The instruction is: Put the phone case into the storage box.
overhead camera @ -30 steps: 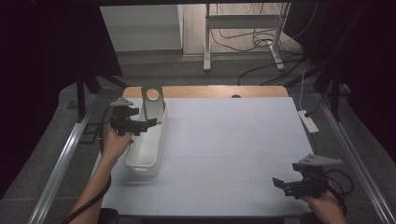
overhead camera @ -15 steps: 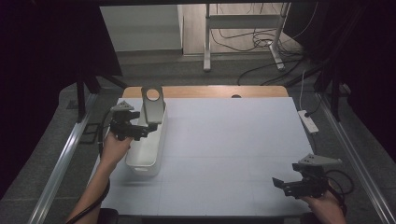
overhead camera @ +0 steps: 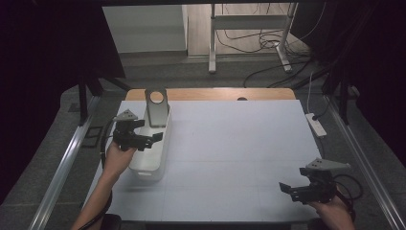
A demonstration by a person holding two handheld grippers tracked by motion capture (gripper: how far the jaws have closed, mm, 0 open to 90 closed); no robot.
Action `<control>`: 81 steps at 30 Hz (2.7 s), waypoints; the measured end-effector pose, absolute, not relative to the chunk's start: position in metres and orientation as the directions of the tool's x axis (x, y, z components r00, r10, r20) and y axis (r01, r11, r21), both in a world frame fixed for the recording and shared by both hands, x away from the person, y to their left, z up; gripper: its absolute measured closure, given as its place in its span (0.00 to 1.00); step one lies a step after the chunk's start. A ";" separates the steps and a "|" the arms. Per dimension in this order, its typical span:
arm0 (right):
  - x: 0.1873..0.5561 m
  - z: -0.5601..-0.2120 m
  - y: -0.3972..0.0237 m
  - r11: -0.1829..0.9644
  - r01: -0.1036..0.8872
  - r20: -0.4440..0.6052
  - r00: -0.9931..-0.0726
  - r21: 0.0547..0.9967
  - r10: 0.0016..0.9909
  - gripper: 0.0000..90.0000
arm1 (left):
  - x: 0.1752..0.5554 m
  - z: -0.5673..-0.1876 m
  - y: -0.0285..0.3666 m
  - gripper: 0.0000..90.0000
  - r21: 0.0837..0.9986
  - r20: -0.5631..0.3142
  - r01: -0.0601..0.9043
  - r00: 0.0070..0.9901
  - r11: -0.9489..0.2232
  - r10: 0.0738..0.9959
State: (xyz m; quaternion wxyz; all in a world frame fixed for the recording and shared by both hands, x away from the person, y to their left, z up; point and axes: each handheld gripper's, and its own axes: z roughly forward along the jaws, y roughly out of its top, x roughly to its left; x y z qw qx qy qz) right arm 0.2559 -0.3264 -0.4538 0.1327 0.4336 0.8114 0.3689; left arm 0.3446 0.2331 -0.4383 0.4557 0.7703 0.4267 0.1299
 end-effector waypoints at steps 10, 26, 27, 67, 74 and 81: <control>0.256 -0.454 -0.326 0.353 0.603 0.104 -0.591 0.715 0.800 0.02 | 0.337 -0.438 0.231 0.01 0.813 -0.182 0.535 0.608 -0.230 0.773; 0.255 -0.454 -0.326 0.354 0.602 0.104 -0.593 0.716 0.799 0.02 | 0.325 -0.440 0.232 0.01 0.814 -0.179 0.533 0.607 -0.230 0.774; 0.256 -0.454 -0.326 0.354 0.602 0.104 -0.593 0.716 0.798 0.02 | 0.324 -0.440 0.232 0.01 0.814 -0.180 0.534 0.607 -0.230 0.774; 0.256 -0.454 -0.325 0.367 0.599 0.103 -0.605 0.711 0.789 0.02 | 0.284 -0.446 0.239 0.01 0.820 -0.218 0.542 0.590 -0.182 0.777; 0.256 -0.454 -0.325 0.367 0.599 0.102 -0.606 0.712 0.789 0.02 | 0.277 -0.446 0.240 0.01 0.820 -0.218 0.542 0.589 -0.181 0.778; 0.256 -0.454 -0.325 0.367 0.597 0.103 -0.607 0.713 0.788 0.02 | 0.270 -0.448 0.240 0.01 0.814 -0.203 0.546 0.588 -0.198 0.783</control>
